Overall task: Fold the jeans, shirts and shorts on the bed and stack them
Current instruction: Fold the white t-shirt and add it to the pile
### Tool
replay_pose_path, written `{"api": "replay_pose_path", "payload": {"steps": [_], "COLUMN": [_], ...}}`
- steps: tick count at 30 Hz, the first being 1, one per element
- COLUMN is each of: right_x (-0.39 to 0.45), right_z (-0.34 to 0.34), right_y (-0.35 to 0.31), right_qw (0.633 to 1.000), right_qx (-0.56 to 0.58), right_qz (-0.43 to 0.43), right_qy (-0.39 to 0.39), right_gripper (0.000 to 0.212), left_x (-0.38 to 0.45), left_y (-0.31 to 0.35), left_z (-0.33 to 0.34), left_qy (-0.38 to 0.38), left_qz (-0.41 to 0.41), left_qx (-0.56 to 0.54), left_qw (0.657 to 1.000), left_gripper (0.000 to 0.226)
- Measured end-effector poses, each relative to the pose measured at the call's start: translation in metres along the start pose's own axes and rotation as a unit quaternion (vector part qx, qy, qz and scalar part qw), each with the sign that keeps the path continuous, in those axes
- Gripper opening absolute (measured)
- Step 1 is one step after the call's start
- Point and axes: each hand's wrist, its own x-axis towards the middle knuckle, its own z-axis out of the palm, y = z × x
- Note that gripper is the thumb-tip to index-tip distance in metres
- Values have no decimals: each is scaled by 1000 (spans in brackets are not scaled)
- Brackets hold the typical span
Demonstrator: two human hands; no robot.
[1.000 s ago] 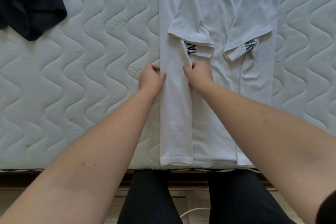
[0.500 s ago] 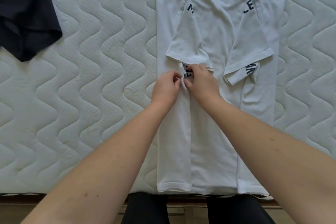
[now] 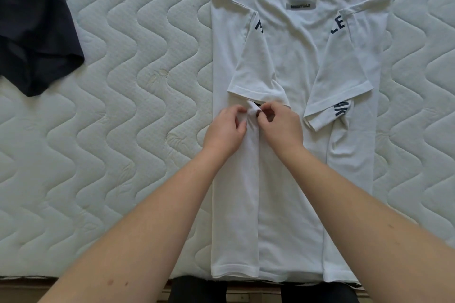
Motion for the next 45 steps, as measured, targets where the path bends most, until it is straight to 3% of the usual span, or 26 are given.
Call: {"api": "replay_pose_path", "payload": {"steps": [3, 5, 8, 12, 14, 18, 23, 25, 27, 30, 32, 35, 40, 45], "right_x": [-4, -3, 1, -1, 1, 17, 46, 52, 53, 54, 55, 57, 58, 52], "right_z": [-3, -6, -8, -8, -9, -14, -23, -24, -26, -29, -30, -32, -33, -30], "right_y": [-4, -4, -1, 4, 4, -1, -6, -7, -9, -8, -6, -2, 1, 10], "right_qw": [996, 988, 988, 986, 993, 998, 986, 975, 970, 982, 985, 978, 966, 953], "right_qx": [32, 33, -48, -91, -28, 38, -130, -193, -226, -163, -138, -180, -257, -261], "right_qz": [-36, -81, -107, -112, -84, 4, 103, 109, 92, 94, 99, 90, 26, -134], "right_qy": [75, 126, 105, 87, 72, 56, -5, -27, -21, -11, -29, -57, -24, 80], "right_gripper": [15, 17, 34, 54, 53, 32, 36, 36, 38, 40, 37, 33, 40, 43], "left_x": [8, 10, 9, 11, 12, 20, 23, 22, 24, 37, 54, 76, 74, 71], "left_y": [2, 5, 8, 9, 16, 32, 32, 30, 29, 33, 36, 37, 28, 29], "left_z": [-7, -10, -7, 1, 5, 7, -1, -9, -16, -25, -31, -39, -41, -30], "left_qy": [-16, -34, -47, -40, -32, -6, -31, -23, 57, 175, 142, 78, 62, 170], "left_qz": [-27, 9, 43, 0, -41, -133, -204, -189, -157, -103, -104, -124, -122, -38], "left_qx": [-18, 14, 37, -22, -45, -55, -140, -108, -66, -73, -58, 18, 106, 195], "left_qw": [999, 999, 997, 999, 998, 990, 968, 976, 984, 976, 983, 989, 985, 965], "left_gripper": [26, 25, 27, 23, 24, 30, 16, 26, 34, 25, 31, 22, 17, 29]}}
